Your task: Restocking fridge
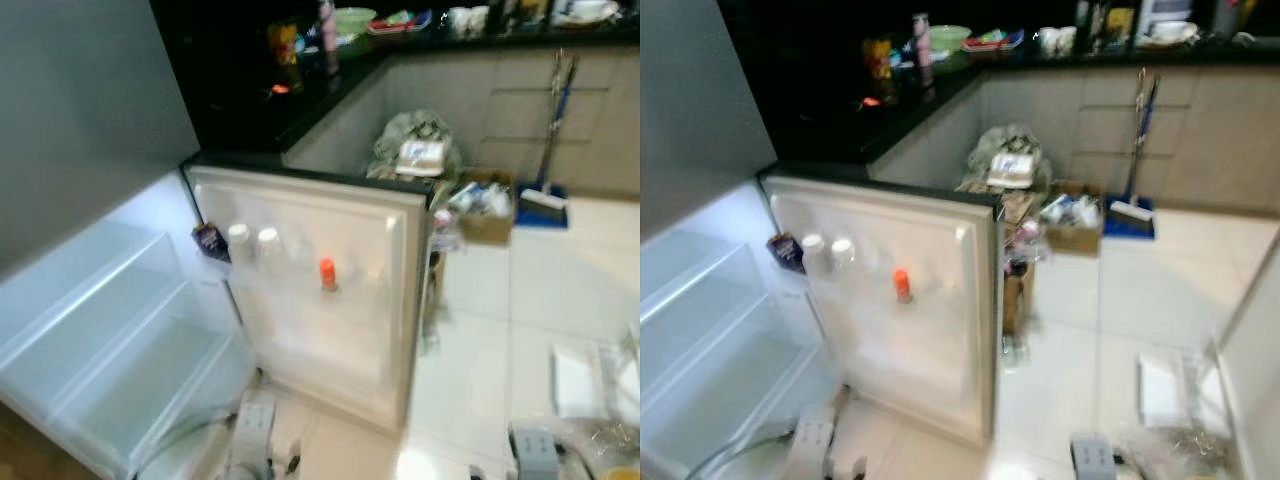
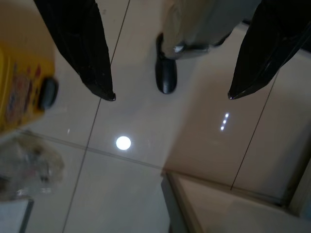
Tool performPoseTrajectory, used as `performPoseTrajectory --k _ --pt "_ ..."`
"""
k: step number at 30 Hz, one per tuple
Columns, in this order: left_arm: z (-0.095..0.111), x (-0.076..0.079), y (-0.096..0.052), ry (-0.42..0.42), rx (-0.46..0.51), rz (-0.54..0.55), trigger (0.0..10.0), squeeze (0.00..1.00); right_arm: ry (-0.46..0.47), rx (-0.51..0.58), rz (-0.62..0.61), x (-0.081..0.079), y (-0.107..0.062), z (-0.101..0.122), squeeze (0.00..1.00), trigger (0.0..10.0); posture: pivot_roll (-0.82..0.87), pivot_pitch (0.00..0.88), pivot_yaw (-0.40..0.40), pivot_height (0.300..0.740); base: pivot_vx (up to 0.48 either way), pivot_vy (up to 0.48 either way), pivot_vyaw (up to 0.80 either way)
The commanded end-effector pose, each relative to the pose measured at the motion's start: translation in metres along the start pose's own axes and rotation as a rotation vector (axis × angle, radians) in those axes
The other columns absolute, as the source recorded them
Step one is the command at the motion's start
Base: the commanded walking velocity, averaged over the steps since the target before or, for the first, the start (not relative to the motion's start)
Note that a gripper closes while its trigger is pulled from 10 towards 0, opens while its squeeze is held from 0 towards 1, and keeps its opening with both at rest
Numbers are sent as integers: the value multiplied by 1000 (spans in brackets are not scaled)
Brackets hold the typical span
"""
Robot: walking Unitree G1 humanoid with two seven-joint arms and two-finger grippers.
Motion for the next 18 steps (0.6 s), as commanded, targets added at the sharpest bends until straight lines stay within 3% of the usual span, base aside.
performPoseTrajectory --k 1,18 --pt "-2 -5 -2 0 -12 16 10000 0 2 -7 13 -5 0 -2 0 10000 -81 124 94 740 -349 0 0" --pt "2 -2 0 9 -18 16 10000 0 0 2 17 -2 2 3 0 10000 -81 131 93 740 -21 0 0"
Point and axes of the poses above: a point about 5 cm out from each wrist's last joint towards the gripper, its own y axis pointing out of the wrist towards the gripper, its own z axis along the axis of the wrist's last joint, x = y × z, the point moved 1 cm from there along y, pointing out of the wrist towards the gripper, and after that the axes turned 11 degrees about -y, right-handed, at the moved point
